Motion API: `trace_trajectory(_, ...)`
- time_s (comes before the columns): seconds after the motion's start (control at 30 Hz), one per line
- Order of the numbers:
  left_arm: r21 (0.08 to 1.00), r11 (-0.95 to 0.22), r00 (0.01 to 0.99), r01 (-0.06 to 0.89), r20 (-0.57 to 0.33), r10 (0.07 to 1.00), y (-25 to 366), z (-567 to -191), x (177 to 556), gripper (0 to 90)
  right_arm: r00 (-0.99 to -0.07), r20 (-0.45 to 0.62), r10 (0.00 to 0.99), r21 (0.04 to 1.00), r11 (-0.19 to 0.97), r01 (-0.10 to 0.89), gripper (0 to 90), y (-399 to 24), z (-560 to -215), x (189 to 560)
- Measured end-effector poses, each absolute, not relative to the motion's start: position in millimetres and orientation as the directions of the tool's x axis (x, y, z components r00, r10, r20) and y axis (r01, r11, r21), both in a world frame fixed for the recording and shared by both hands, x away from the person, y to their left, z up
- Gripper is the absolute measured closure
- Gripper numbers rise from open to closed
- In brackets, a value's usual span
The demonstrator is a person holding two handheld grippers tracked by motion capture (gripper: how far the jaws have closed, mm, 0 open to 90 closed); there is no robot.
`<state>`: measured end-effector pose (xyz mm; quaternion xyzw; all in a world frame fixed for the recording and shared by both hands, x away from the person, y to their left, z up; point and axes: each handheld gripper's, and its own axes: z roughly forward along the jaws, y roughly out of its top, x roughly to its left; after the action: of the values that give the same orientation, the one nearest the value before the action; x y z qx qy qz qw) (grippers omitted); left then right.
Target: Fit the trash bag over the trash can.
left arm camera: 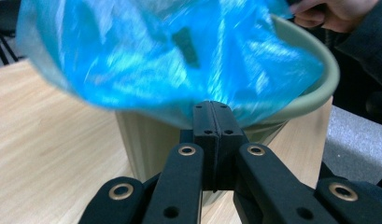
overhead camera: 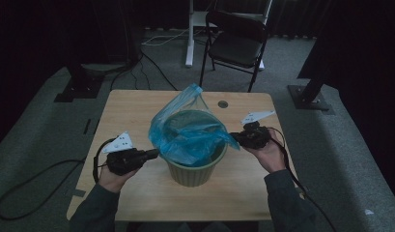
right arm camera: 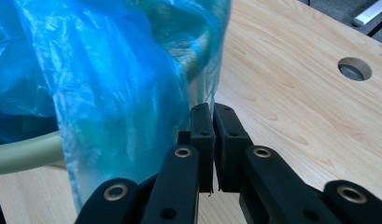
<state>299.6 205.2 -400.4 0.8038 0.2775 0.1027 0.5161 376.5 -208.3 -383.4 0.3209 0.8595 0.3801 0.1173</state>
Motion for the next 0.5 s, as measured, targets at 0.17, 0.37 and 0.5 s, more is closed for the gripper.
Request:
trace_trajectory(0.17, 0.867, -0.33, 0.809, 0.375, -0.132, 0.572, 204.4, -414.2, 306.7, 90.0, -0.771, 0.044, 0.635, 0.726, 0.51, 0.461, 87.3, -205.1, -385.3, 378.0)
trace_trajectory(0.37, 0.867, -0.344, 0.804, 0.362, -0.103, 0.585, 203.4, -411.9, 306.8, 90.0, -0.774, 0.044, 0.632, 0.725, 0.513, 0.46, 87.2, -202.8, -385.7, 378.7)
trace_trajectory(0.5, 0.876, -0.327, 0.789, 0.355, -0.094, 0.607, 209.5, -406.5, 306.4, 89.9, -0.767, 0.041, 0.64, 0.733, 0.503, 0.459, 83.2, -206.5, -382.3, 378.0)
